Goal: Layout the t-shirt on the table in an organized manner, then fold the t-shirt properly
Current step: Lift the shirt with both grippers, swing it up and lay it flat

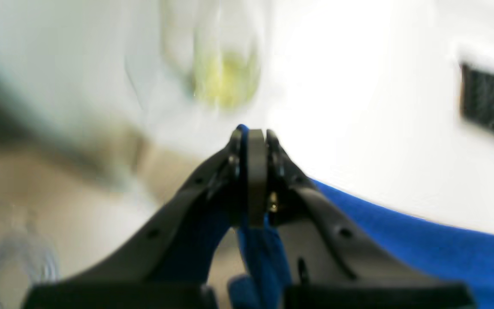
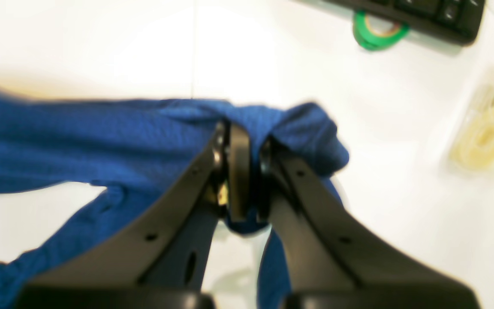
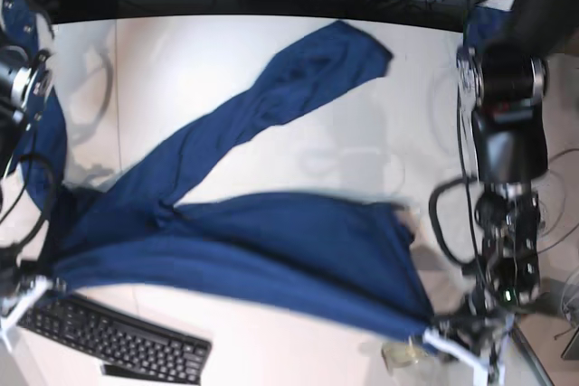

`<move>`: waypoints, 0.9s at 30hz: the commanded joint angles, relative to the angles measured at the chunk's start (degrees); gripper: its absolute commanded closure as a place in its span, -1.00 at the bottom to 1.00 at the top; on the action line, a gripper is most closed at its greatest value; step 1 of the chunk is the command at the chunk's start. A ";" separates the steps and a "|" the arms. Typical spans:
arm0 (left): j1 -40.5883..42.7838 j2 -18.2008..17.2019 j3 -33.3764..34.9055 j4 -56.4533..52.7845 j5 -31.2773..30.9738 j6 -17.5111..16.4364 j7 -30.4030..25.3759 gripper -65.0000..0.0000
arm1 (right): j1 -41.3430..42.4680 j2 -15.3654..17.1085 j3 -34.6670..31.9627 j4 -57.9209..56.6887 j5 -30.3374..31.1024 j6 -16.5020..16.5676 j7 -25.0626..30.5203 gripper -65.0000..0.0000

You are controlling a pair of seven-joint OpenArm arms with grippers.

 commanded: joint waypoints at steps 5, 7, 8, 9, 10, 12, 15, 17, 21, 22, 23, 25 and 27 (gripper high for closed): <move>-16.30 0.53 -0.42 -3.67 -0.45 0.36 -3.32 1.00 | 13.12 4.32 -3.71 3.26 0.83 0.31 1.25 0.98; -18.15 0.44 -0.51 -1.12 -0.54 0.36 -3.23 1.00 | 15.32 5.20 -4.67 7.48 0.92 0.31 -1.12 0.98; -18.50 0.44 -1.47 1.17 -0.54 0.36 -3.15 1.00 | 15.93 5.38 -4.85 10.73 0.92 0.48 -2.70 0.98; -18.15 0.53 -3.14 4.33 -0.54 0.36 -2.80 1.00 | 16.19 5.46 -4.67 14.25 0.92 0.48 -4.29 0.98; -17.27 0.71 -4.81 7.23 -0.54 0.36 -1.56 1.00 | 15.93 5.55 -4.58 17.32 0.92 0.48 -5.52 0.98; -13.40 0.97 -7.54 14.35 -0.54 0.36 2.30 1.00 | 13.47 5.46 -4.50 22.86 0.92 0.48 -7.54 0.98; -5.40 1.67 -9.82 22.00 -0.36 0.36 3.89 1.00 | 8.02 4.85 -4.85 24.62 0.92 0.48 -7.63 0.98; 1.46 1.41 -10.00 25.34 -0.36 0.36 3.89 1.00 | 3.54 3.18 -4.41 23.83 0.92 0.48 -7.28 0.98; 14.91 1.50 -10.00 25.69 -0.45 0.18 3.27 1.00 | -8.60 1.60 -4.41 23.39 0.92 0.31 -0.68 0.98; 17.63 1.59 -9.74 24.64 -0.45 0.18 1.78 1.00 | -11.50 0.36 -4.41 22.69 0.83 0.22 1.08 0.98; 20.88 1.59 -9.56 23.14 -0.45 0.10 -0.77 1.00 | -14.13 -0.69 -4.41 21.46 0.83 0.22 2.57 0.98; 25.98 1.67 -9.56 20.68 -0.36 0.10 -6.14 1.00 | -18.53 -1.83 -4.41 19.26 0.83 0.22 4.86 0.98; 29.32 1.67 -9.47 17.34 -0.10 0.10 -9.48 1.00 | -22.13 -2.80 -4.41 16.62 1.00 0.22 6.79 0.98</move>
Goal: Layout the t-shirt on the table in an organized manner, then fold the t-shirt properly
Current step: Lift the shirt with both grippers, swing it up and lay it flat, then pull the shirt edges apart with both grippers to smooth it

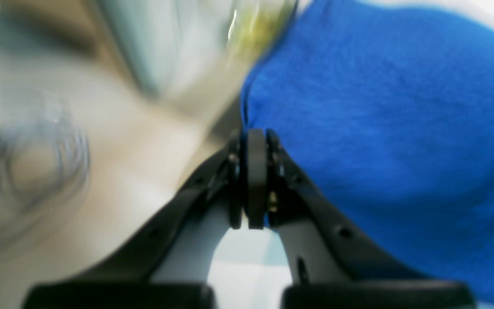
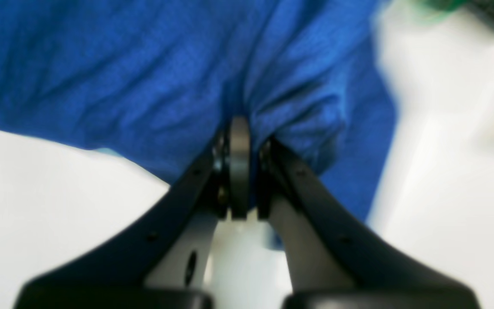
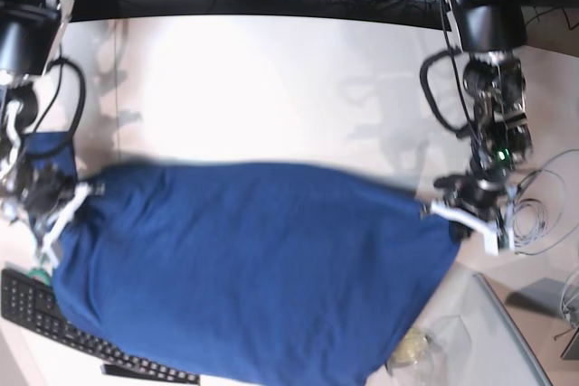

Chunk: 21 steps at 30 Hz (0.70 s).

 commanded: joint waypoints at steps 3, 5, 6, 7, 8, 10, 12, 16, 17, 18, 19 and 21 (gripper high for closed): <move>1.78 -0.77 -0.07 -3.32 -0.56 -0.10 -4.31 1.00 | -1.52 0.32 0.31 -2.81 0.00 -0.09 4.51 0.98; 3.80 -0.86 -0.07 -4.55 -0.56 -0.10 -5.45 1.00 | -3.63 0.23 0.40 -3.69 0.00 -0.09 5.74 0.98; 4.95 -1.04 -0.07 -4.55 -0.56 -0.10 -5.89 1.00 | -4.69 0.23 0.40 -3.69 0.00 -0.09 6.10 0.98; 5.83 -1.04 -0.16 -4.46 -0.56 -0.10 -6.24 1.00 | -5.56 0.23 0.40 -3.60 0.00 -0.09 6.10 0.98; 6.62 -1.04 -0.16 -4.02 -0.64 -0.10 -6.42 1.00 | -6.36 0.23 0.40 -3.51 0.00 -0.09 6.10 0.98; 8.55 -1.04 -0.16 -2.79 -0.73 -0.10 -6.42 1.00 | -7.67 0.23 1.81 -3.51 0.00 -0.09 6.01 0.98; 10.84 -1.04 -0.51 -0.59 -0.82 -0.10 -6.42 1.00 | -8.91 0.14 5.41 -3.51 0.09 0.09 5.74 0.98; 15.14 -1.04 -0.69 4.24 -0.91 -0.10 -6.42 1.00 | -11.28 0.14 9.98 -3.42 0.96 1.67 5.57 0.98; 16.20 -1.04 -0.69 5.56 -0.91 -0.10 -6.33 1.00 | -11.89 0.23 10.69 -3.42 1.76 2.90 4.87 0.98; 17.08 -1.04 -0.69 6.53 -0.91 -0.10 -6.33 1.00 | -12.33 0.32 11.48 -3.42 2.37 3.69 4.07 0.98; 17.96 -1.04 -0.69 7.50 -0.91 -0.10 -6.33 1.00 | -12.60 0.32 12.36 -3.42 2.81 4.31 3.11 0.98; 19.45 -1.04 -0.69 8.99 -0.91 -0.10 -6.33 1.00 | -12.86 0.32 13.85 -3.42 2.90 5.28 1.79 0.98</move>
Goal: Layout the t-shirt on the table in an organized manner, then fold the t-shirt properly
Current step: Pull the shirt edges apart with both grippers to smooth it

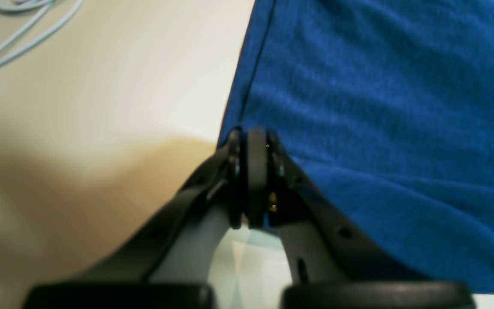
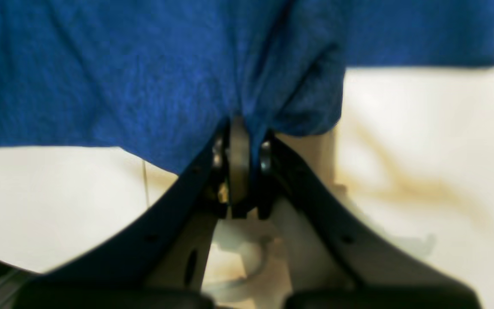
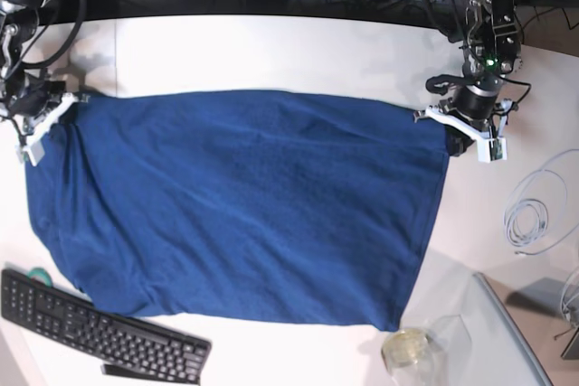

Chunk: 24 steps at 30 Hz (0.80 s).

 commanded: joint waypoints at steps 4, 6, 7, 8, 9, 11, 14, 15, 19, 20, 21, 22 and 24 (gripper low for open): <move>1.69 -0.75 -0.27 4.09 -0.43 -0.10 -1.20 1.00 | -0.48 1.17 0.80 2.22 0.52 1.48 0.72 0.98; 2.31 -0.75 -0.36 6.29 -0.43 -0.10 -1.20 1.00 | -1.53 1.00 0.80 4.95 0.52 1.48 -0.34 0.98; 2.84 -0.75 -0.63 7.43 -0.43 -0.10 -1.20 1.00 | -1.71 0.38 0.89 6.79 0.52 1.48 -1.57 0.98; 3.01 -0.58 -1.50 8.49 -0.51 -0.10 -1.20 1.00 | -1.79 0.03 0.98 8.46 0.52 1.48 -2.62 0.98; 3.01 -0.40 -2.56 9.63 -0.51 -0.10 -1.11 1.00 | -1.79 -0.06 0.98 10.13 0.52 1.48 -3.86 0.98; 2.48 0.21 -4.23 11.30 -0.51 -0.10 -1.02 1.00 | -1.09 -0.06 0.72 12.86 0.43 1.04 -6.49 0.98; -1.21 0.30 -5.55 11.83 -0.51 -0.10 2.76 1.00 | 3.48 -0.06 0.63 13.47 0.16 0.86 -9.83 0.98; -3.05 0.30 -5.55 11.47 -0.51 -0.10 4.87 1.00 | 5.15 -0.06 0.54 12.86 0.08 0.42 -10.80 0.98; -9.82 0.30 -5.02 7.78 -0.43 -0.10 7.77 1.00 | 12.71 1.00 0.36 7.06 0.08 -4.06 -13.09 0.98; -11.41 0.39 -4.93 6.38 -0.43 -0.10 7.86 1.00 | 14.47 1.00 -0.43 4.95 0.08 -4.94 -13.09 0.98; -13.25 0.57 -4.93 4.62 -0.43 -0.01 7.86 1.00 | 16.67 1.26 -1.66 2.40 0.08 -5.73 -12.91 0.98; -15.10 1.01 -4.93 2.60 -0.07 -0.01 7.86 1.00 | 18.51 2.23 -2.71 -0.33 0.08 -6.52 -12.82 0.98; -18.35 1.53 -5.11 -1.62 -0.07 -0.01 7.86 1.00 | 22.03 2.75 -4.73 -6.66 0.08 -7.67 -11.06 0.96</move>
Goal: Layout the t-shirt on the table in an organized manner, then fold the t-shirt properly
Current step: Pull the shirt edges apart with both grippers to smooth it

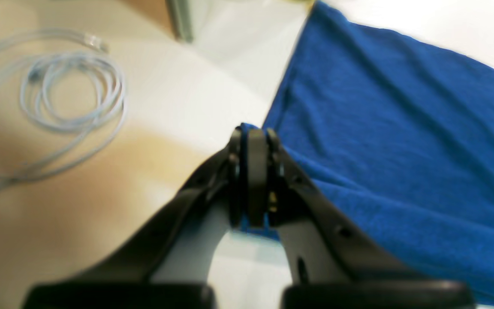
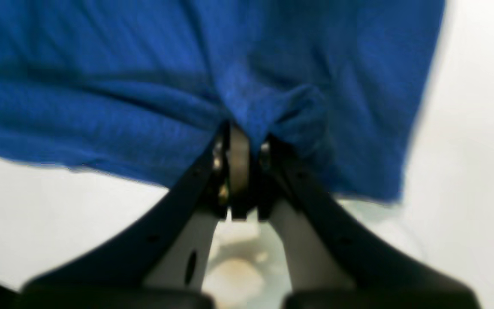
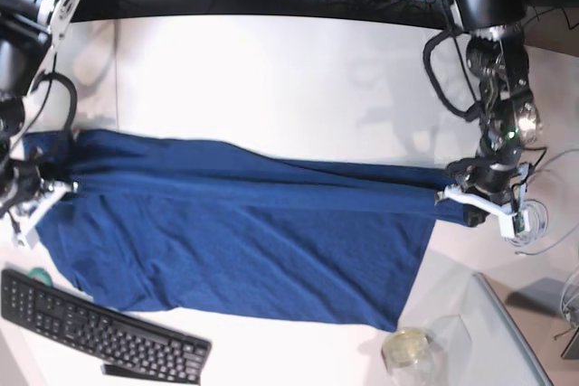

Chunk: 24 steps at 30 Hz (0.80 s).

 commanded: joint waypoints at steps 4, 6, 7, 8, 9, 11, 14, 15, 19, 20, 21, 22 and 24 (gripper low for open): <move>-6.29 -0.48 0.16 -7.86 -0.42 -0.25 -1.78 1.00 | 6.30 1.51 -2.37 -10.88 0.67 -1.22 12.30 0.92; -8.40 -0.13 0.16 -11.47 -0.42 -0.25 -1.87 1.00 | 8.06 2.92 -2.63 -15.89 0.67 -1.31 16.61 0.67; -9.19 0.49 0.16 -12.61 -0.34 -0.25 -1.87 1.00 | 8.50 3.71 -3.77 -17.47 0.67 -1.31 17.57 0.45; -9.55 0.75 0.16 -13.40 -0.34 -0.25 -1.96 1.00 | 8.76 4.33 -5.53 -18.18 0.67 -1.31 17.93 0.21; -9.81 0.93 0.16 -13.58 -0.34 -0.25 -2.31 1.00 | 8.67 5.20 -7.73 -17.82 0.67 -1.31 17.66 -0.06; -9.63 1.10 0.16 -13.49 -0.34 -0.25 -3.10 1.00 | 6.74 6.44 -9.84 -13.52 0.76 -1.22 15.64 -0.42; -9.11 0.84 0.16 -13.49 -0.34 -0.25 -3.45 1.00 | -5.13 6.26 -9.93 3.98 0.84 -1.22 14.76 -0.36; -9.11 0.67 0.16 -13.75 -0.34 -0.25 -3.45 1.00 | -8.82 5.56 -9.93 8.55 0.84 -1.31 14.76 -0.35; -7.61 0.58 0.16 -13.05 -0.34 -0.25 -3.45 1.00 | -15.68 2.30 -10.28 11.80 0.67 -3.68 15.11 -0.33; -7.44 0.58 0.16 -12.96 -0.34 -0.25 -3.45 1.00 | -15.77 2.04 -10.19 9.87 0.67 -3.86 15.64 -0.33; -7.35 0.58 0.16 -12.96 -0.34 -0.25 -3.45 1.00 | -15.77 2.04 -10.28 8.29 0.76 -3.86 17.05 -0.33; -7.26 0.58 0.16 -12.96 -0.34 -0.25 -3.45 1.00 | -15.77 1.86 -10.28 6.88 0.76 -3.95 19.07 -0.33; -7.00 0.58 0.16 -13.22 -0.34 -0.25 -3.45 1.00 | -15.59 1.42 -10.37 4.33 0.76 -4.39 22.23 -0.33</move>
